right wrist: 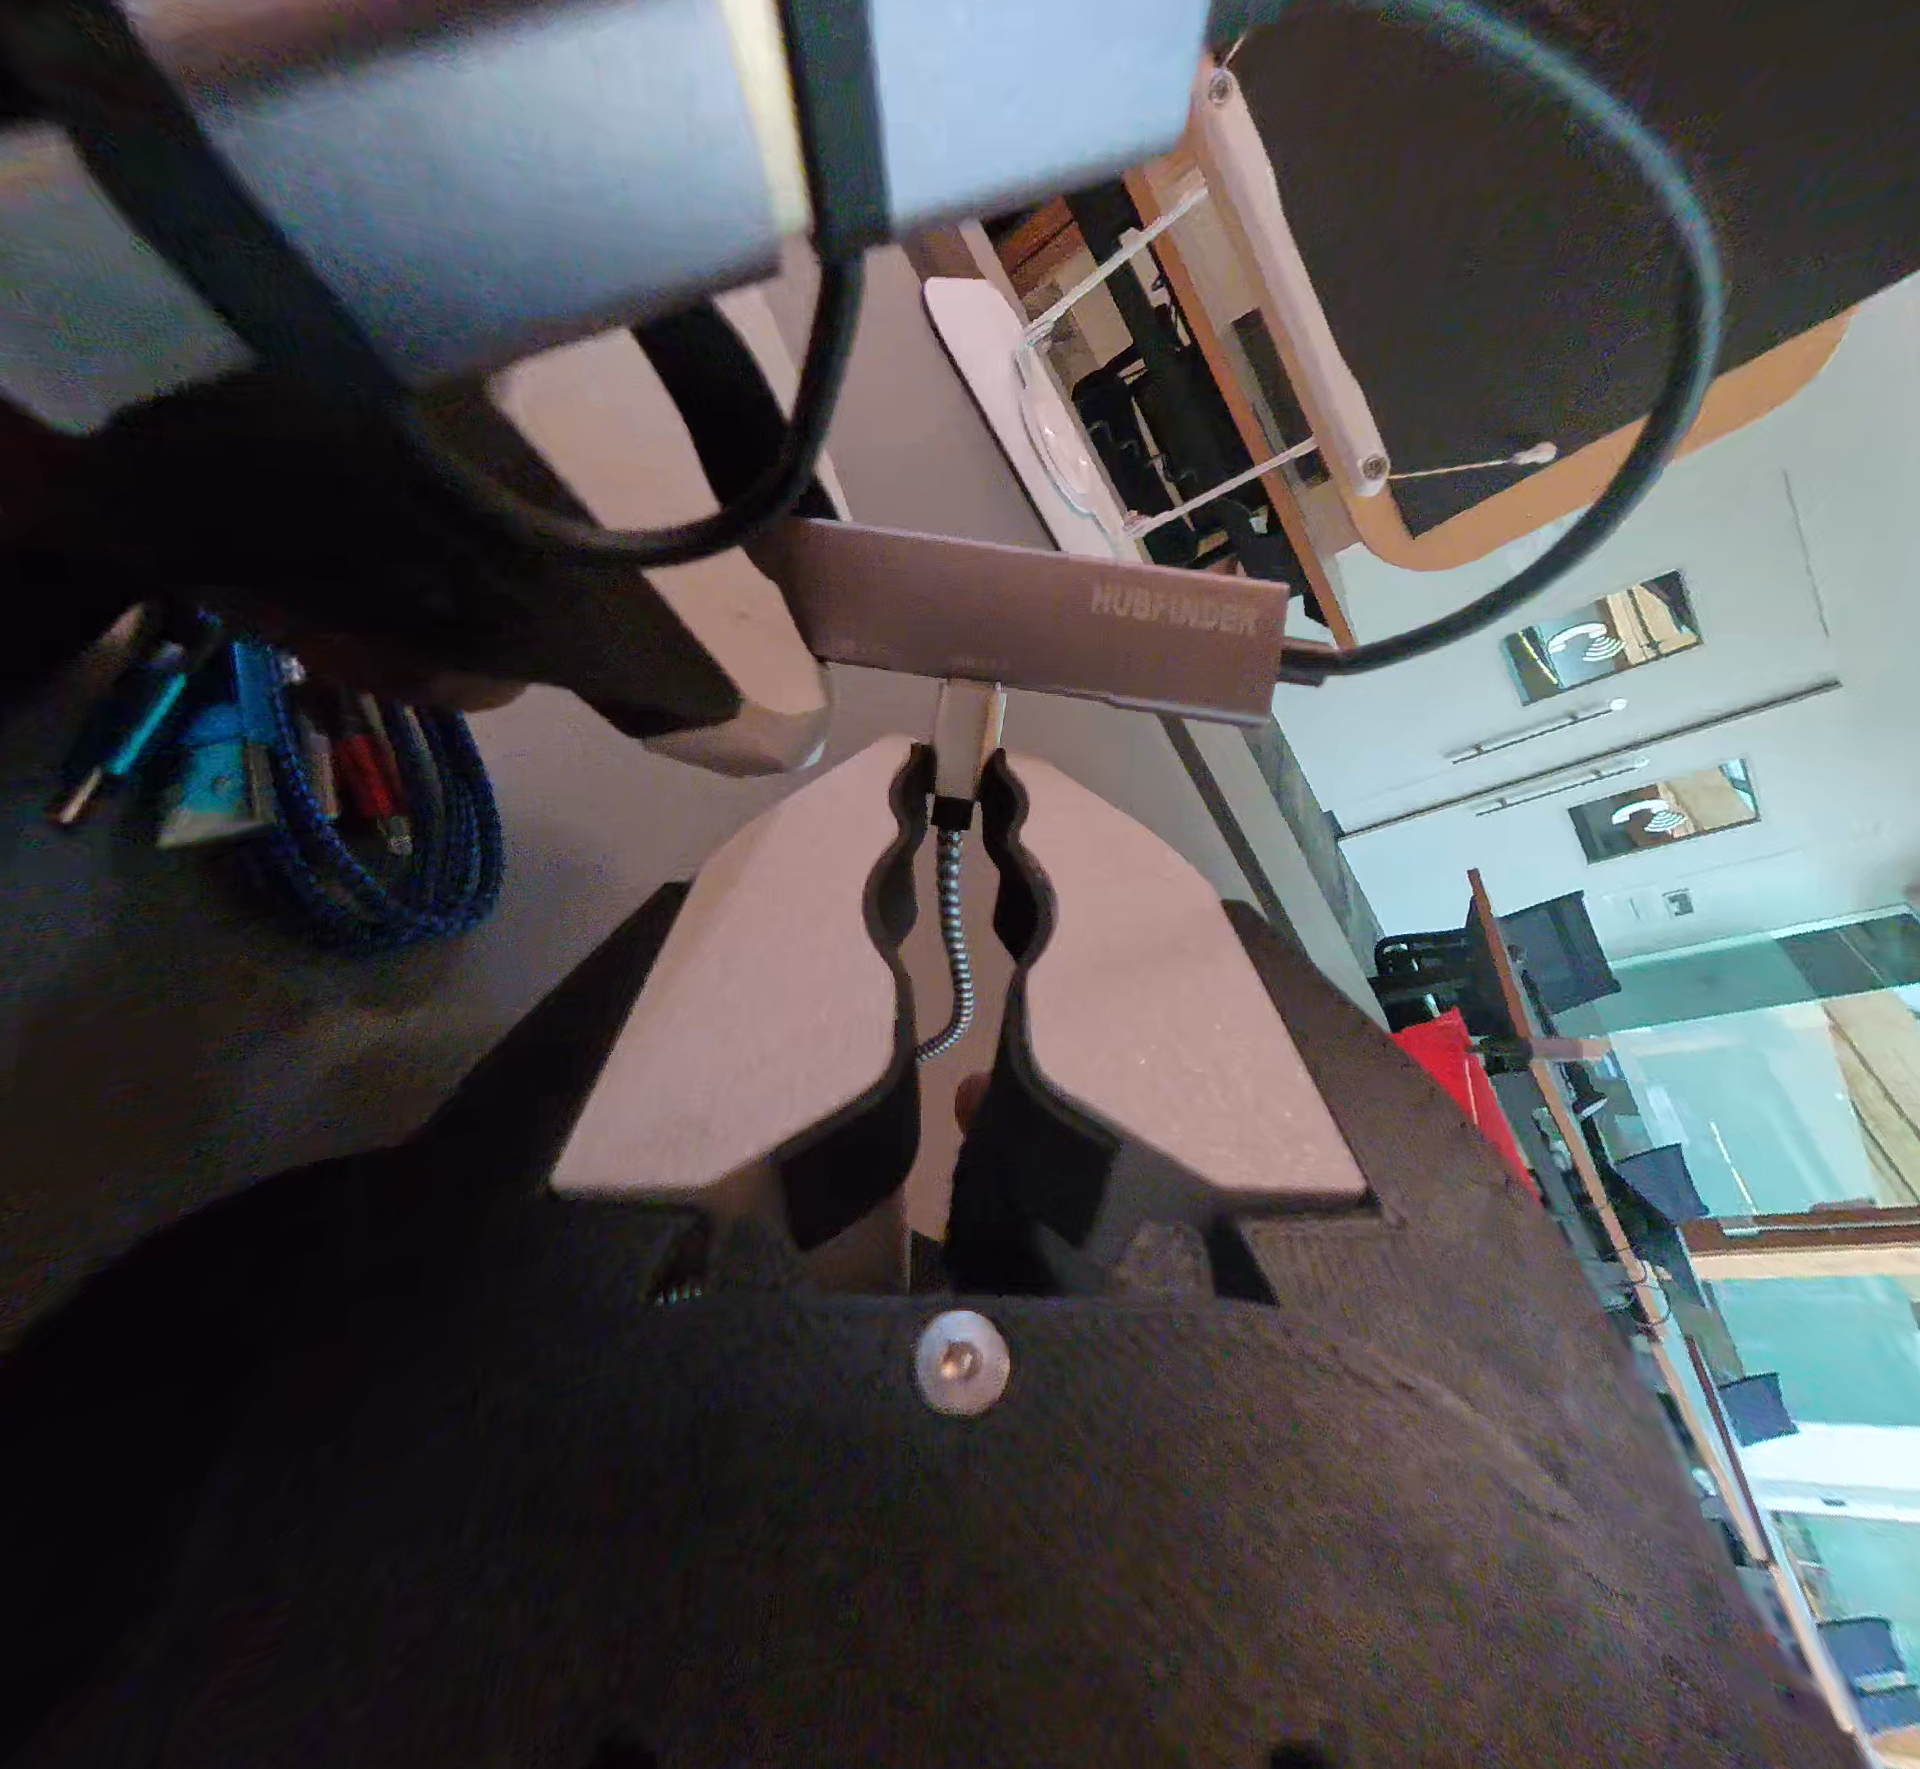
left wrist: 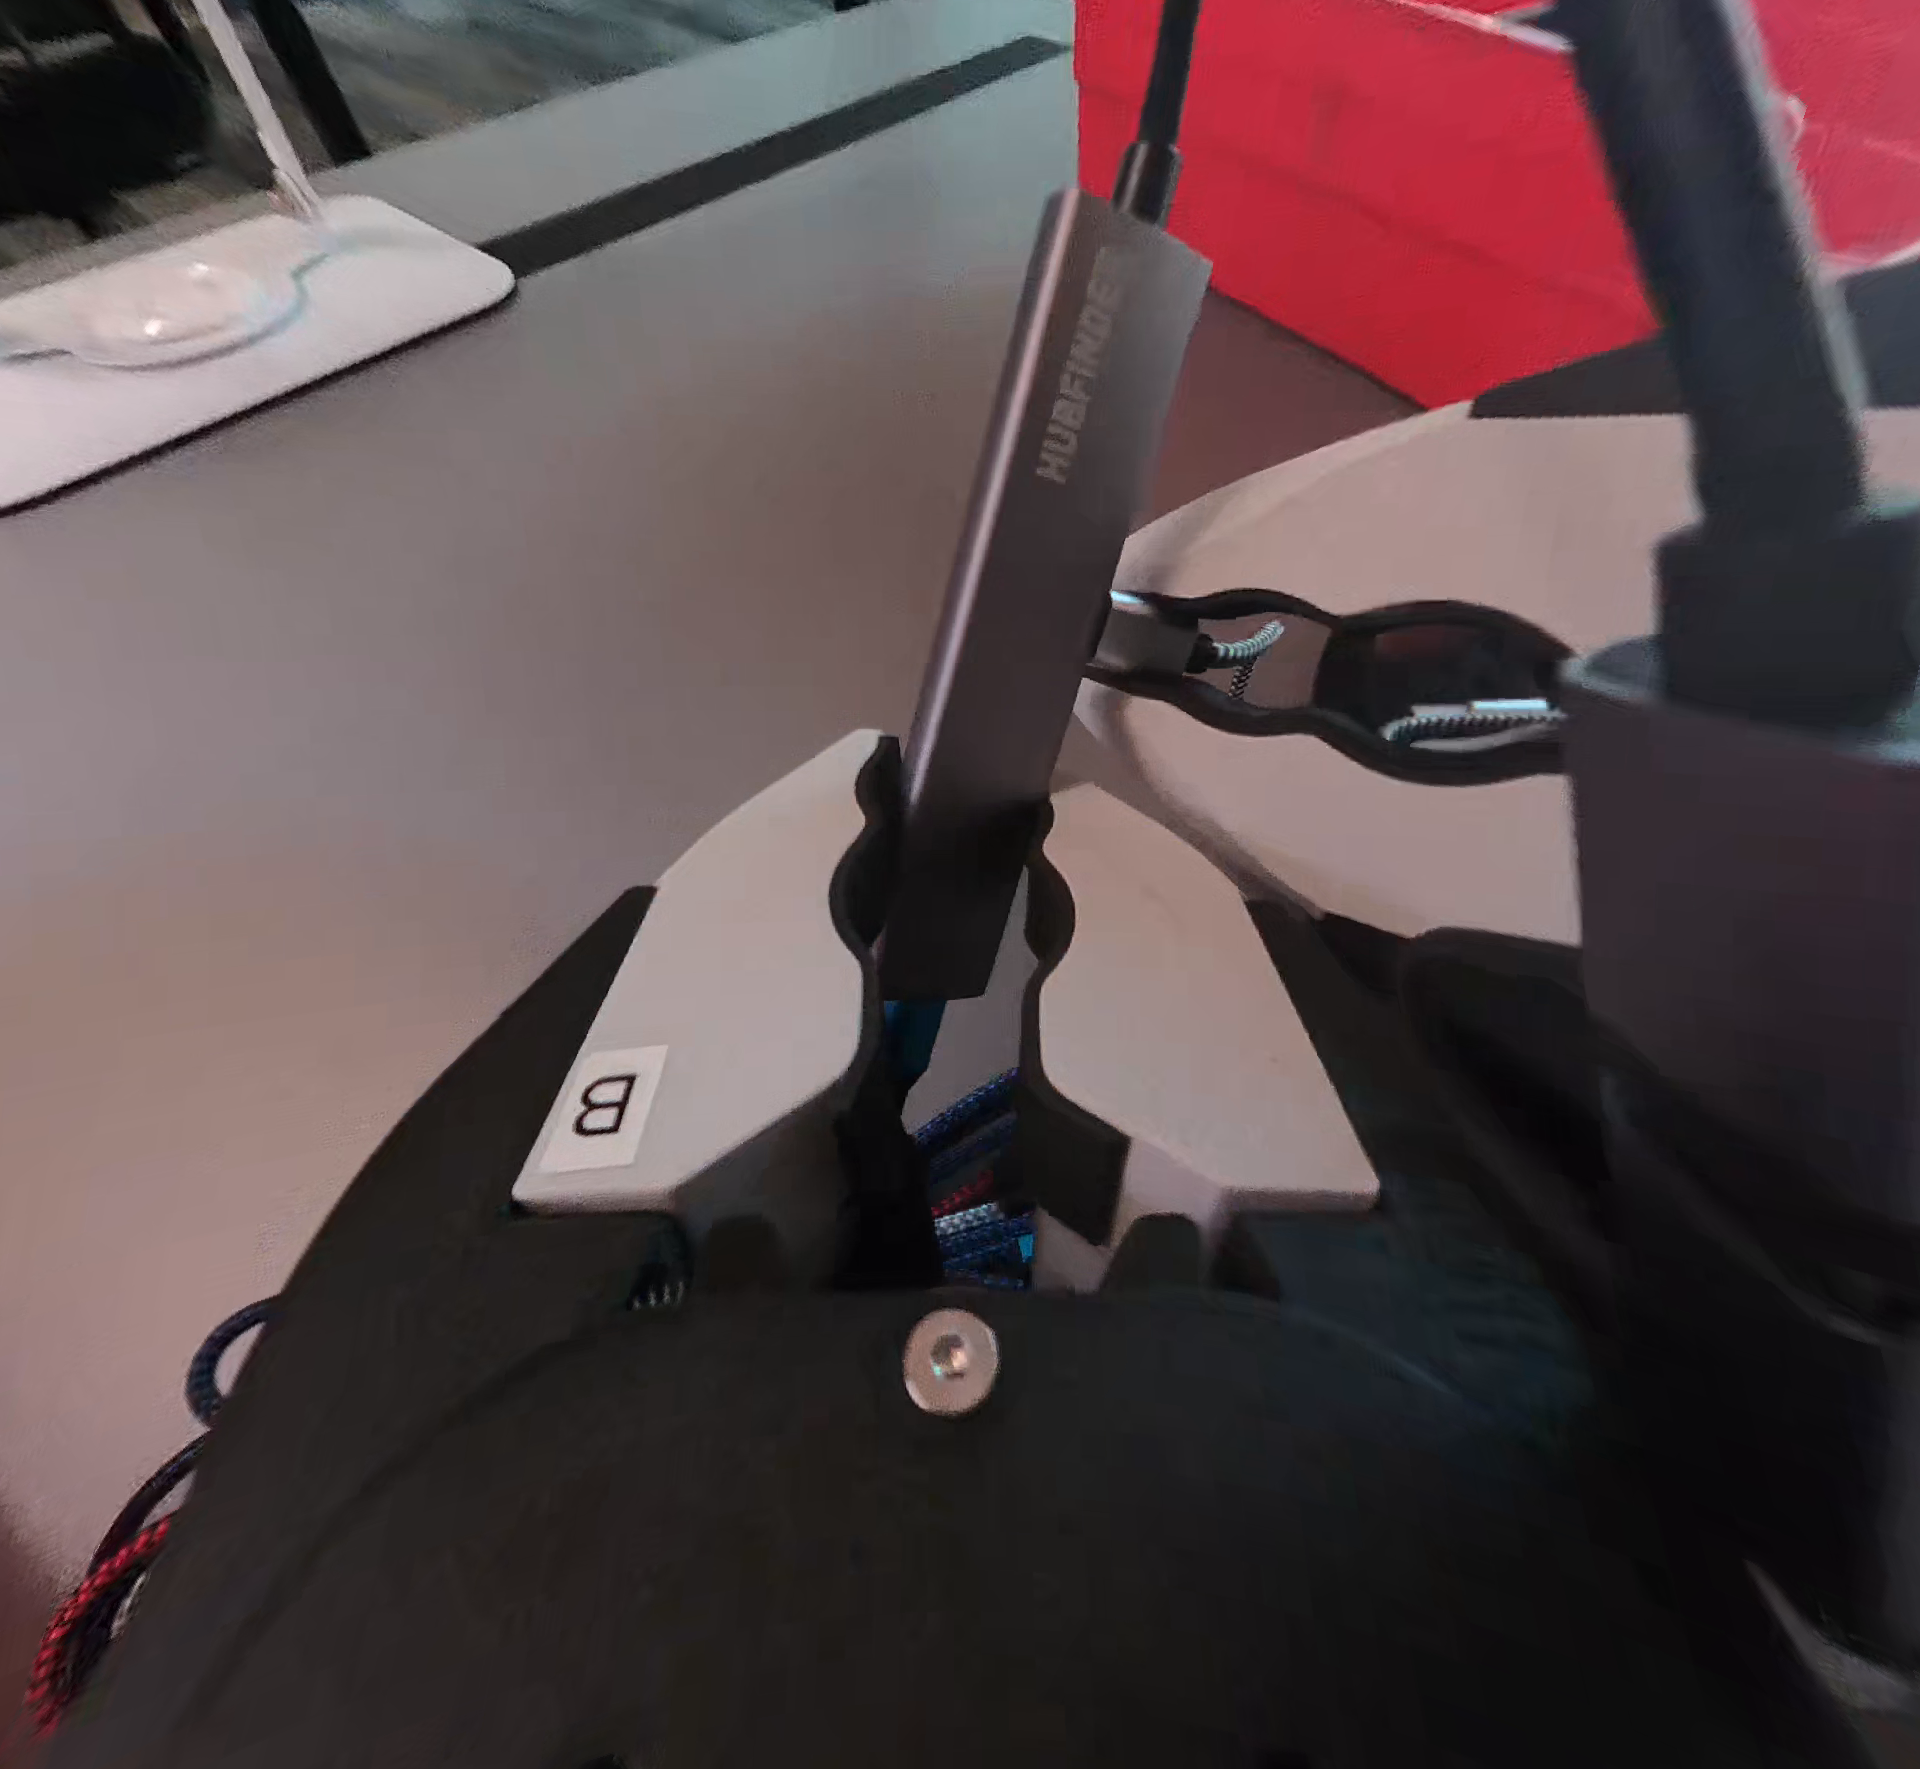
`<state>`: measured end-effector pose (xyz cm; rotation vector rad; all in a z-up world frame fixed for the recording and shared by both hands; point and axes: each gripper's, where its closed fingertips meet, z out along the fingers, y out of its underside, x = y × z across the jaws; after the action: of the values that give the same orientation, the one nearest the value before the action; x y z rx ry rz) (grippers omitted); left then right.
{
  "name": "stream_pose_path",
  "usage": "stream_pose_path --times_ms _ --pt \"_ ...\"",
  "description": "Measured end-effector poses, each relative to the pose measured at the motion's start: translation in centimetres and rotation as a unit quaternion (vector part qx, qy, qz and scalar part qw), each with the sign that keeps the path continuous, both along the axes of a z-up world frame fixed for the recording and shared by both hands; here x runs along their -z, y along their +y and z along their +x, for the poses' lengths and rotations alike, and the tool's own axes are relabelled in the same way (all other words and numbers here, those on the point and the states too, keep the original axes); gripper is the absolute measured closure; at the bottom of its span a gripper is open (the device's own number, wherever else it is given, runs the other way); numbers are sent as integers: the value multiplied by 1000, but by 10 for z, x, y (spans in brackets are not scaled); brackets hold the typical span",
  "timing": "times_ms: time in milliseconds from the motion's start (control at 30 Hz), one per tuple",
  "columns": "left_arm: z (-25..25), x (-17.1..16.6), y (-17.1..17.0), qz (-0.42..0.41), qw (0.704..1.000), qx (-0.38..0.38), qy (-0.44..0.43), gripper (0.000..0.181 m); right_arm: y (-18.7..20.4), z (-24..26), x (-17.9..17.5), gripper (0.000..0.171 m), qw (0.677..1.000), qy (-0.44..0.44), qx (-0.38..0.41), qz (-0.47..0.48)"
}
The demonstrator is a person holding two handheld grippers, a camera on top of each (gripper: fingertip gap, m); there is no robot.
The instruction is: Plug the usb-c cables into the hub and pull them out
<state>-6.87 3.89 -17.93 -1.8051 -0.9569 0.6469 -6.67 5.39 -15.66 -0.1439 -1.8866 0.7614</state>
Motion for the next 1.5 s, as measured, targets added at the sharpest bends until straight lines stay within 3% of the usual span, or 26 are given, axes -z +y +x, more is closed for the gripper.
stream_pose_path --times_ms 100,167,200,267,300,367,400,467,567,600,700,800,900,967,1067,1167,1233,1367,1500 --pt "2 8 7 -20 999 21 -17 161 7 -3 6 161 998 -23 -36 36" --pt "0 9 6 -11 999 19 -31 162 4 -8 4 161 998 -52 -22 0" --pt "-2 9 2 4 999 9 -39 162 0 -8 5 161 999 -46 0 -28" --pt "1 12 2 32 997 26 -68 161 2 -1 7 161 999 32 12 33" --pt "4 13 8 16 997 44 -66 160 8 0 6 161 998 22 -15 49" --pt "4 12 14 -10 998 53 -43 162 13 -3 5 162 996 -79 -37 -16" --pt "2 13 10 3 998 40 -53 162 9 -3 6 162 997 -68 -14 -37" --pt "-1 16 2 24 996 20 -83 161 6 -3 13 162 999 31 29 30" --pt "3 11 12 1 998 48 -46 161 15 -5 5 163 997 -65 -47 4" --pt "2 10 9 11 998 37 -47 161 11 -5 5 164 997 -74 -32 -19" --pt "1 15 4 33 996 29 -82 160 11 0 16 168 1000 0 3 21" --pt "5 10 11 16 997 51 -49 162 18 1 5 170 996 -76 -31 -35" --pt "2 11 3 44 996 31 -75 160 11 6 13 170 1000 -1 -5 4" --pt "7 12 13 5 997 61 -51 161 23 6 8 170 998 -46 -48 -7" --pt "6 9 8 28 997 49 -54 160 18 8 6 170 1000 -8 -22 2" --pt "8 11 13 -7 997 59 -41 162 22 8 8 169 998 -59 -24 -30" --pt "7 9 11 6 998 52 -40 162 21 11 -3 159 996 -59 -34 -54" --pt "6 8 9 1 999 41 -31 162 11 12 -8 162 999 -9 -52 -12" --pt "6 6 8 9 999 40 -33 162 10 11 -9 162 998 -39 -57 -10"
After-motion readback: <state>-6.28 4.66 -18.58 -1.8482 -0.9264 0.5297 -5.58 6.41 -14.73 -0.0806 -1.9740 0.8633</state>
